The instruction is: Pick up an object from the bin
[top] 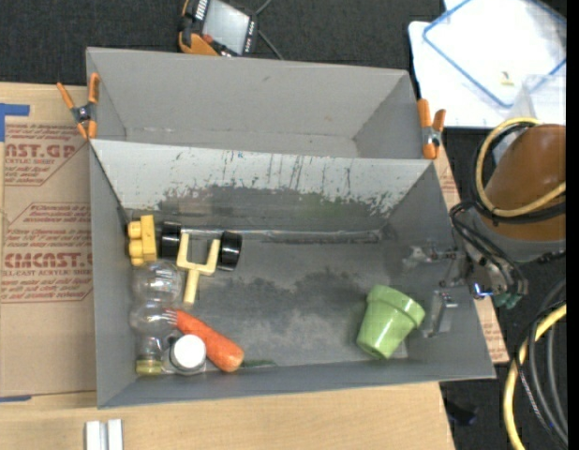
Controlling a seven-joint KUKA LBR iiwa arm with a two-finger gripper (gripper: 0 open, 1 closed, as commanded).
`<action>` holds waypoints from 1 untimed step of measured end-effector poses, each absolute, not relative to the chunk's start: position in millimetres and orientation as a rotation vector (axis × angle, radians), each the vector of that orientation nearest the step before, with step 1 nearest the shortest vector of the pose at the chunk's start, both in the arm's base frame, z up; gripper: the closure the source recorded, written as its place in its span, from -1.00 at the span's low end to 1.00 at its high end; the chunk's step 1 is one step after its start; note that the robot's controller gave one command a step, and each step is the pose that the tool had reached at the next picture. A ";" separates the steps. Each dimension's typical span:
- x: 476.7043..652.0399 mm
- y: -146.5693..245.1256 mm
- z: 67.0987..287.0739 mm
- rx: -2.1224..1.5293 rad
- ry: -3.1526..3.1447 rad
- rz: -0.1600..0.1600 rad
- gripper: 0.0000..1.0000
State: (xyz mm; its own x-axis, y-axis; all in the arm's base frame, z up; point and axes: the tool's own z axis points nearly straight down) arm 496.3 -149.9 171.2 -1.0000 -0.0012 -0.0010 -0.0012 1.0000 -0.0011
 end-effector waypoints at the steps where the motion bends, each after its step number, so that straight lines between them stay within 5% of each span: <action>1: 496.3 -149.9 171.2 -0.002 3.141 -0.002 -1.00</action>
Offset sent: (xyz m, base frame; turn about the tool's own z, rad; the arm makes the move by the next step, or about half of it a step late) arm -0.0073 0.0376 -0.0581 -0.2709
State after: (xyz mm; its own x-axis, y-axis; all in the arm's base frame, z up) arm 496.3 -149.9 171.2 -1.0000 -0.0011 -0.0010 -0.0011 1.0000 -0.0011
